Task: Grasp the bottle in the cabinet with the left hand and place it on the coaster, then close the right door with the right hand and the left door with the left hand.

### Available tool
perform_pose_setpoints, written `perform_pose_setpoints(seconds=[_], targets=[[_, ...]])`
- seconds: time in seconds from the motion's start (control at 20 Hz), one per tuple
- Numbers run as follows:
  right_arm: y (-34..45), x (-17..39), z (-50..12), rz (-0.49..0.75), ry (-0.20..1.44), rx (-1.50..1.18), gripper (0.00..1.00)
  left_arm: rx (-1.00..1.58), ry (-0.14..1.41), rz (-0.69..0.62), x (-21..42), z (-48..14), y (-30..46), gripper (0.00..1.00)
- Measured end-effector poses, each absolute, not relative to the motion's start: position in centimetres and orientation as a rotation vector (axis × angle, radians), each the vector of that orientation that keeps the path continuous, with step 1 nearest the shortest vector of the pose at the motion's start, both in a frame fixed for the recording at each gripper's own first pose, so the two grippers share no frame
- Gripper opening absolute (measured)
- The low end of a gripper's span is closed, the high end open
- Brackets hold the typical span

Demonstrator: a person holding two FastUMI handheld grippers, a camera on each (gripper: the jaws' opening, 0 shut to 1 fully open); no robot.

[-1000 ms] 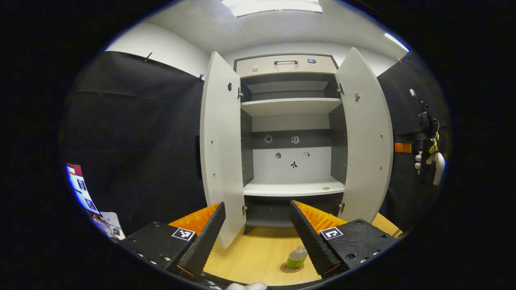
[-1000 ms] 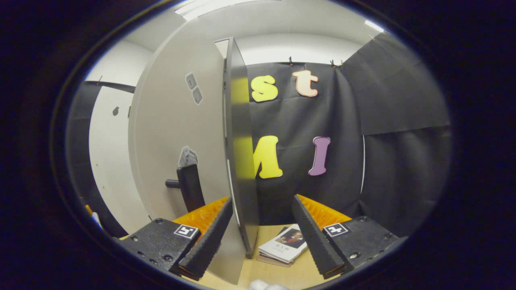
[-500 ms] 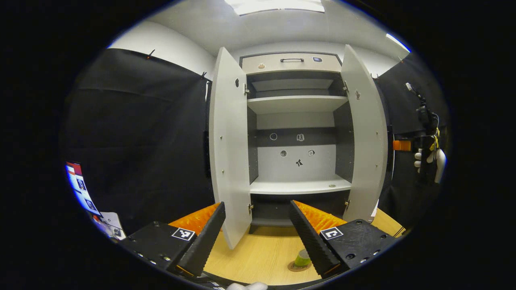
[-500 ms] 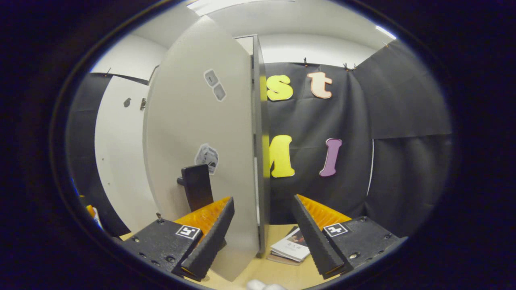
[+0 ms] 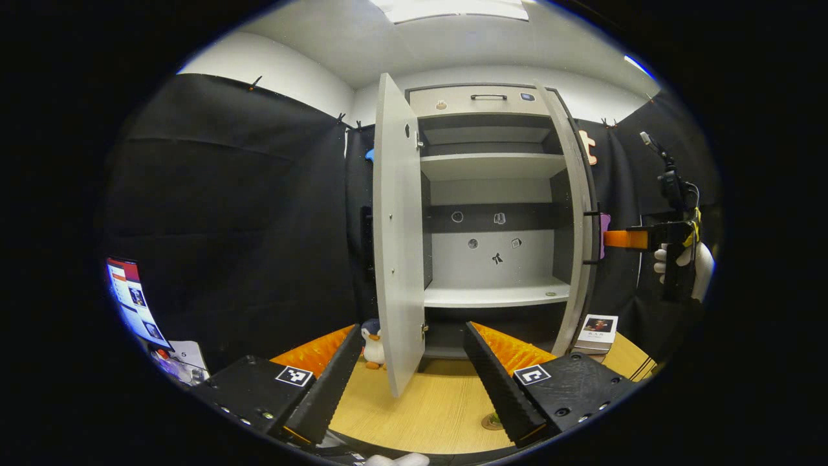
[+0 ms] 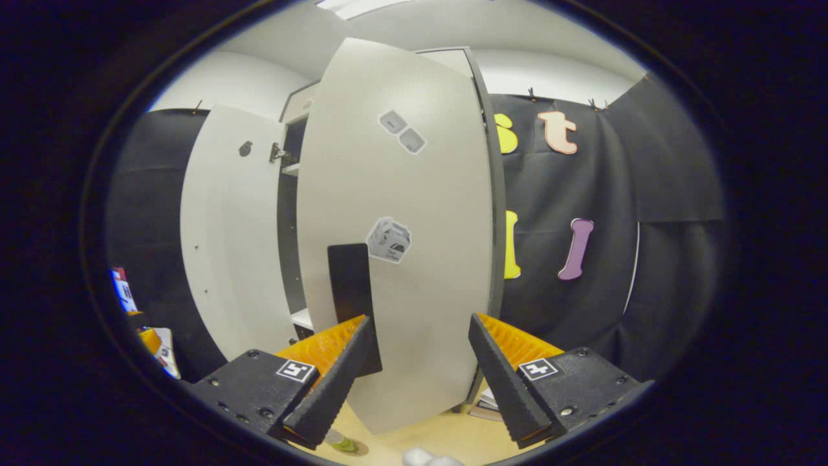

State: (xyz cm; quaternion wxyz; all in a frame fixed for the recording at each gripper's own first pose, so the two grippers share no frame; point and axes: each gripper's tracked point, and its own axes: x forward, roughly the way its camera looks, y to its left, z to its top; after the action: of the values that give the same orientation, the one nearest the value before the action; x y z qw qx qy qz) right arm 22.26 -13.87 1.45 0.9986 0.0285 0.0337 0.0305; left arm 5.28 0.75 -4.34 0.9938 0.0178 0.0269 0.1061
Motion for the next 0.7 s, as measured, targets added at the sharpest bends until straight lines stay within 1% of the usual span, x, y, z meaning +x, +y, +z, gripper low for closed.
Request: perform_pose_setpoints(seconds=[0.15,0.2,0.25,0.3,0.45,0.5,0.55,0.7], targets=[[-13.2,21.5,1.7,0.056,0.065,0.049,0.99,0.037,0.054,0.203,5.2,-4.3,1.1,0.97],[-13.0,21.2,1.6,0.053,0.07,0.044,0.96,0.031,0.056,0.198,5.3,-4.4,1.3,0.96],[-13.0,20.8,1.5,0.047,0.073,0.04,0.96,0.023,0.056,0.187,5.4,-4.3,1.4,0.97],[-12.9,20.3,1.5,0.041,0.075,0.039,0.99,0.015,0.054,0.178,5.5,-4.2,1.5,0.97],[-12.7,19.0,1.0,0.02,0.087,0.043,0.99,0.013,0.053,0.161,5.8,-4.1,2.0,0.97],[-12.7,18.6,0.8,0.013,0.093,0.045,0.96,0.012,0.054,0.152,6.0,-4.2,2.1,0.97],[-12.6,18.0,0.8,0.007,0.097,0.051,0.99,0.013,0.053,0.143,6.1,-4.1,2.4,0.96],[-12.0,16.1,0.1,-0.006,0.115,0.065,0.99,0.016,0.047,0.115,6.3,-4.1,2.9,0.97]])
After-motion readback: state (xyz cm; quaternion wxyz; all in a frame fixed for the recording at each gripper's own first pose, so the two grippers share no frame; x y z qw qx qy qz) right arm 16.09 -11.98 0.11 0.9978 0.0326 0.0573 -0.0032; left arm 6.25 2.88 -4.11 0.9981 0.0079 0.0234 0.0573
